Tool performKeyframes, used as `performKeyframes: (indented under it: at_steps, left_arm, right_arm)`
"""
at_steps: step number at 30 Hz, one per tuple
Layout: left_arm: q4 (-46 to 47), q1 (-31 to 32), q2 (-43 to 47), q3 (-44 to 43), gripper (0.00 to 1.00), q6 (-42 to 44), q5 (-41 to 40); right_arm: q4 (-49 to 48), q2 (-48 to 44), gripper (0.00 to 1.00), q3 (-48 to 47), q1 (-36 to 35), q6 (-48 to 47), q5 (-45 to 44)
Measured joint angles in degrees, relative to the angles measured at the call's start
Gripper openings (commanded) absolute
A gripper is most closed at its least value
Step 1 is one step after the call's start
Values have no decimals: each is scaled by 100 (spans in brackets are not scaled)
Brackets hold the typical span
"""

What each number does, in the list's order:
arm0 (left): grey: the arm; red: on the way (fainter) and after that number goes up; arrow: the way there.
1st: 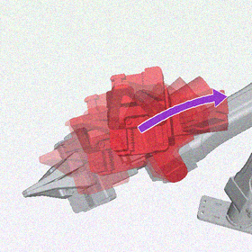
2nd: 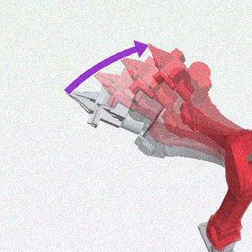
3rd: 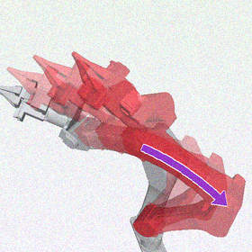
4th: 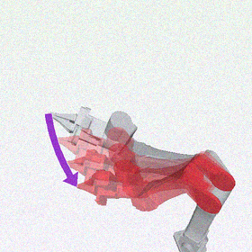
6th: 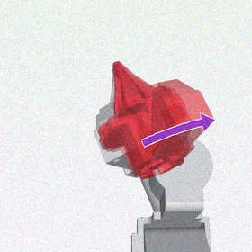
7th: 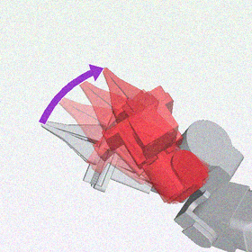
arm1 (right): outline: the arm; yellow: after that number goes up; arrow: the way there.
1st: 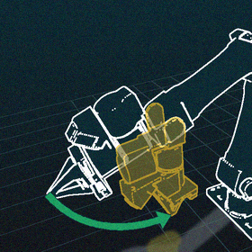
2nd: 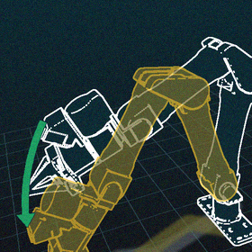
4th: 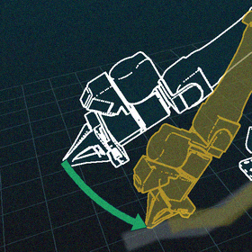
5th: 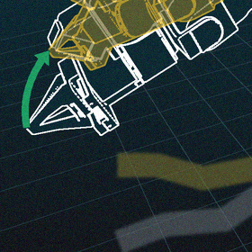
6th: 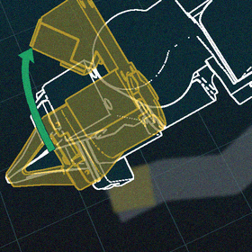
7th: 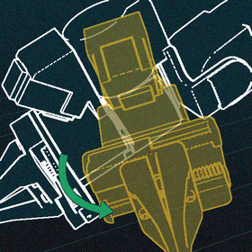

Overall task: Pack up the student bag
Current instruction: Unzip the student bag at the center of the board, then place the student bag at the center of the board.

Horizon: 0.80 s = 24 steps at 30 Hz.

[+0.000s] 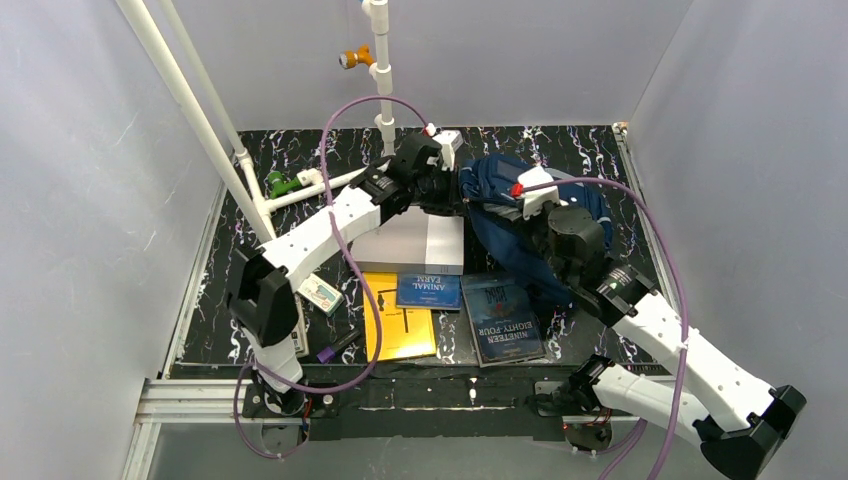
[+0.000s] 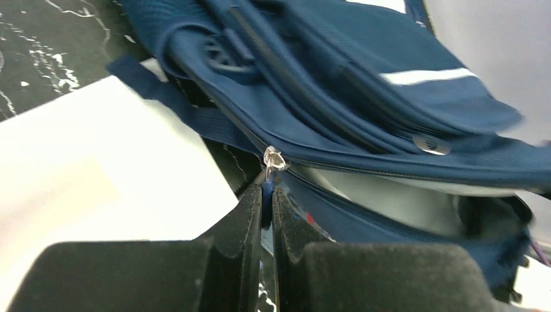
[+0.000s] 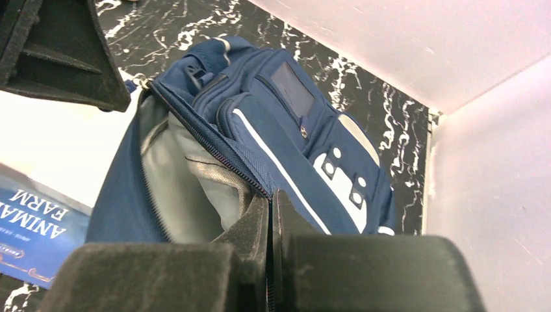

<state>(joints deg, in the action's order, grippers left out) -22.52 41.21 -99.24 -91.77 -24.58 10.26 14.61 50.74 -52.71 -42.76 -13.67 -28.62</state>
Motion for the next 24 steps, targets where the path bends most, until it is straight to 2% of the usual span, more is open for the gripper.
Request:
performKeyframes:
  at_steps: [8, 12, 16, 18, 24]
  left_arm:
    - [-208, -315, -927, -525, 0, 105, -286]
    - [-494, -398, -1523, -1209, 0, 251, -424]
    - [-667, -420, -1685, -1440, 0, 356, -448]
    - [-748, -424, -1683, -1493, 17, 417, -409]
    - [-918, -529, -1537, -1292, 58, 645, -339]
  right_arm:
    - [42, -90, 1, 0, 140, -39, -162]
    - [42, -129, 1, 0, 164, -20, -162]
    - [39, -92, 1, 0, 184, -4, -181]
    - [17, -74, 1, 0, 188, -7, -223]
    - [-129, 129, 1, 0, 306, -184, -284]
